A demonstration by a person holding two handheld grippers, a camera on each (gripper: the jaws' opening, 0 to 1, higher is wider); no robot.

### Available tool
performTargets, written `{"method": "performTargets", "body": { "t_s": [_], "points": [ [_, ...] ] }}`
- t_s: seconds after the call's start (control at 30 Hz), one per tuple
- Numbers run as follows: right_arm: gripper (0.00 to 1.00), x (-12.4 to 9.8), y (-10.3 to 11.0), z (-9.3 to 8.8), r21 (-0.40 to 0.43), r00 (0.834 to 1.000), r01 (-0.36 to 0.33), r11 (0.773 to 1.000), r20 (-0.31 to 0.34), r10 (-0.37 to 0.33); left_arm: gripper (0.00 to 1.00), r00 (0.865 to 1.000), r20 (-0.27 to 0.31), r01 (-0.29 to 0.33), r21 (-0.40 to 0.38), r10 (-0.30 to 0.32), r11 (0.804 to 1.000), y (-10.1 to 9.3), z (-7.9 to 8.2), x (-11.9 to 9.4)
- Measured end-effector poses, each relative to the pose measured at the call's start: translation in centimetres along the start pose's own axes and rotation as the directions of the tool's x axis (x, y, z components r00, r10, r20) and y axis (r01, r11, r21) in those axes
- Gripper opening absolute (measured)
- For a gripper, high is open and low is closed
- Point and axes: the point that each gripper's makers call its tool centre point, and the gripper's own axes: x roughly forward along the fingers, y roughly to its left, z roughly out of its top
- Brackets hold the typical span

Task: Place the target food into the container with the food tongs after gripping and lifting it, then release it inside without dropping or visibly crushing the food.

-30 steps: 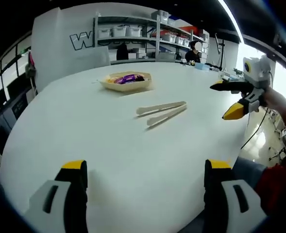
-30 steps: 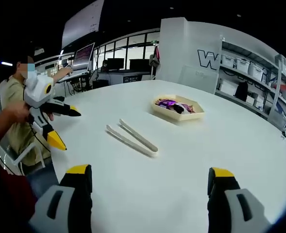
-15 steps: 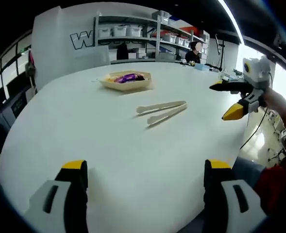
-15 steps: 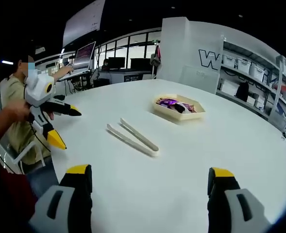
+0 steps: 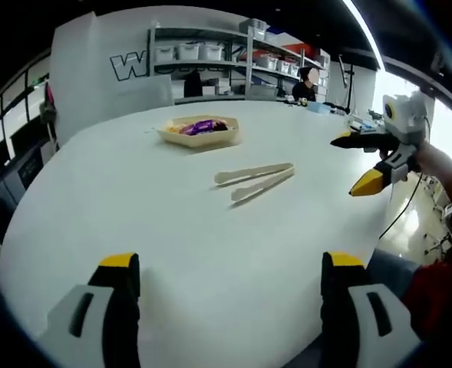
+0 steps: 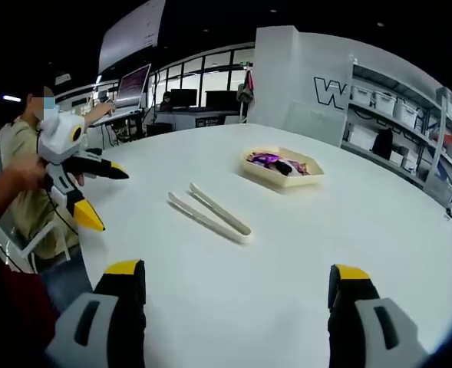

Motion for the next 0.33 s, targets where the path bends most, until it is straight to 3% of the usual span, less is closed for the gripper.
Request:
{"method": "performTargets", "body": {
  "t_s": [0.33],
  "points": [
    [0.99,0.10,0.59,-0.03,0.016,1.000,-0.021,1.000,0.013,0.021,0.98,1.000,-0.001,-0.010,-0.004,0.010,1.000,0.18,-0.05,-0.06]
  ]
}}
